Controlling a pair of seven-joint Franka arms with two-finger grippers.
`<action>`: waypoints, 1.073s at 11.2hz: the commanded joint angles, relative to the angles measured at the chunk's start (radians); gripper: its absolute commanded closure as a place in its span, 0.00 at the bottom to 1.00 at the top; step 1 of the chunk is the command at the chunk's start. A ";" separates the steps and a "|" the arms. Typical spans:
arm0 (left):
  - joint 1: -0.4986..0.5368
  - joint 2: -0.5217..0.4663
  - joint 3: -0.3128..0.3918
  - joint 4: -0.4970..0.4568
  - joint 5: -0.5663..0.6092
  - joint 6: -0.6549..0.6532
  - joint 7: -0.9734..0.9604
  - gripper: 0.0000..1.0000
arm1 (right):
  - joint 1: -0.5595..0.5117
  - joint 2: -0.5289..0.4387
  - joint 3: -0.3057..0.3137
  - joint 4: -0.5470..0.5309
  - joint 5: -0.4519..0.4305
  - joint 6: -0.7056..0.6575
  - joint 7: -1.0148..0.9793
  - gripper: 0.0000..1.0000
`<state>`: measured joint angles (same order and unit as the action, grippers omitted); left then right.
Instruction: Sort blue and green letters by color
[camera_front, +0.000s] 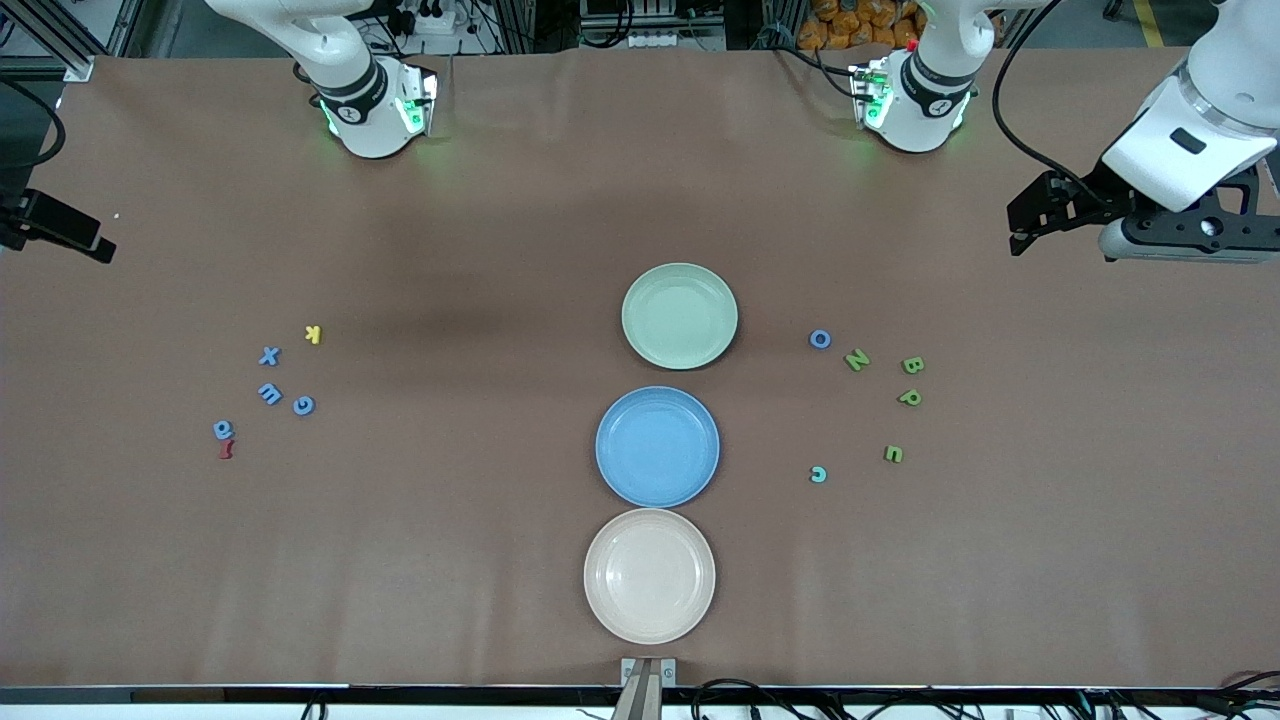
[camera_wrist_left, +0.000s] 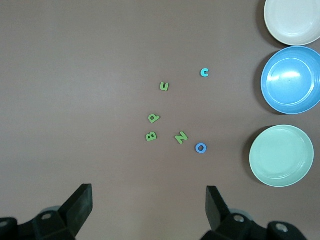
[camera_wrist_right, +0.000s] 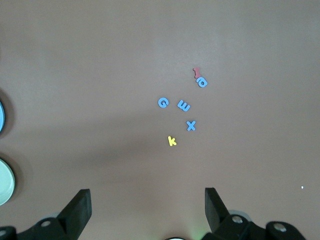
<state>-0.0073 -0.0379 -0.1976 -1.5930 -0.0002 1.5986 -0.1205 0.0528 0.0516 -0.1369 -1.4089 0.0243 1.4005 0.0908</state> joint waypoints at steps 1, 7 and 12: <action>0.004 -0.011 -0.006 0.016 -0.007 -0.017 0.036 0.00 | -0.004 -0.016 0.011 -0.018 -0.006 -0.002 0.003 0.00; 0.009 -0.007 0.001 0.021 -0.007 -0.017 0.039 0.00 | -0.004 -0.016 0.014 -0.021 -0.006 -0.002 0.003 0.00; 0.001 0.053 0.000 -0.001 -0.012 -0.016 0.001 0.00 | -0.002 -0.016 0.014 -0.019 -0.006 -0.005 0.003 0.00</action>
<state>-0.0061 -0.0178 -0.1956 -1.5866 -0.0002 1.5939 -0.1127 0.0528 0.0516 -0.1298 -1.4109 0.0243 1.3999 0.0908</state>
